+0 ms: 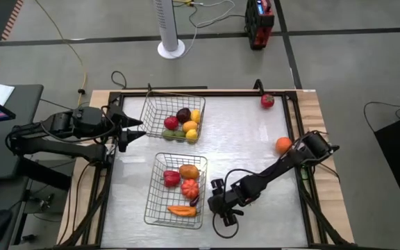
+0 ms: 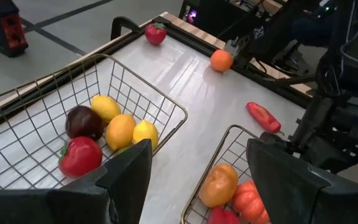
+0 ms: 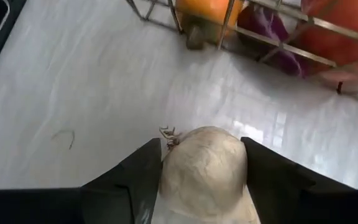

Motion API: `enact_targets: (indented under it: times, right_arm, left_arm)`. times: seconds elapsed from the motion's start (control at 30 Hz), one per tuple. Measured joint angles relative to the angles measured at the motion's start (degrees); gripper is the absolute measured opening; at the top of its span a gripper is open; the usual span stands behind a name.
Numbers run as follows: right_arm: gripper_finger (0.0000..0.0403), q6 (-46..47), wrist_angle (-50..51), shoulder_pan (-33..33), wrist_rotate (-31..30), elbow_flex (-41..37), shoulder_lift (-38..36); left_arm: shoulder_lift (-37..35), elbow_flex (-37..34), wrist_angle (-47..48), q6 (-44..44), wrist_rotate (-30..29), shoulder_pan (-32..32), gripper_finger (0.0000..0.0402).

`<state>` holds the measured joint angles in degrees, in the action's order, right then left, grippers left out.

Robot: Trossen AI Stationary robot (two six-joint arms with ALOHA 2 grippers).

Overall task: Sort produce into baskets
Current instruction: Put the garlic into the bottom wire basket

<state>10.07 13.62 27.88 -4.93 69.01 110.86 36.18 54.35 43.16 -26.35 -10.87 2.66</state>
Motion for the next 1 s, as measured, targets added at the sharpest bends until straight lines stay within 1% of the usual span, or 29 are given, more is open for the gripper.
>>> enact_targets:
  times: [0.07, 0.17, 0.23, 0.37, 0.47, 0.57, 0.67, 0.8, 0.83, 0.9, 1.0]
  right_arm:
    - [0.0226, 0.0, 3.2, -0.4, 0.2, 0.0, -1.5]
    - [0.0216, 0.0, 8.1, -1.6, 0.1, 0.0, -5.9]
    - [0.0215, 0.1, 11.9, -2.7, -1.3, 0.0, -9.4]
    - [0.0222, 0.0, 14.2, -6.1, -3.7, 0.0, -16.5]
    - [0.0224, 0.0, 12.4, -9.2, -4.3, 1.3, -21.1]
    - [0.0225, 0.1, 6.7, -12.0, -4.2, 3.2, -23.4]
    - [0.0225, 0.4, -2.7, -13.9, -4.2, 4.2, -23.8]
    - [0.0225, 6.3, -12.9, -15.8, -3.8, 4.4, -22.3]
    - [0.0227, 7.4, -13.5, -16.3, -2.5, 4.4, -21.7]
    - [0.0234, 8.5, -13.6, -17.1, 2.4, 4.3, -20.4]
    - [0.0261, 10.4, -13.8, -18.1, 8.9, 4.3, -18.7]
  left_arm:
    - [0.0, 0.0, 0.0, 0.0, 0.0, 0.0, 0.0249]
    - [0.0, 0.0, -0.1, 0.0, 0.0, 0.0, 0.0249]
    - [0.0, 0.0, -0.1, 0.2, -0.1, 0.0, 0.0249]
    - [0.0, 0.0, -0.3, 0.3, -0.8, 0.0, 0.0249]
    - [0.0, 0.0, -0.6, 0.4, -2.5, 0.0, 0.0249]
    - [0.0, 0.0, -0.7, 0.3, -4.1, 0.0, 0.0249]
    - [0.0, 0.0, -0.8, 0.2, -4.7, 0.0, 0.0249]
    - [0.0, 0.0, -0.8, -0.2, -4.7, 0.0, 0.0249]
    - [0.0, 0.0, -0.8, -0.2, -4.7, 0.0, 0.0249]
    - [0.0, 0.0, -0.7, -0.3, -4.8, 0.0, 0.0249]
    - [0.0, 0.0, -0.7, -0.4, -4.8, 0.0, 0.0249]
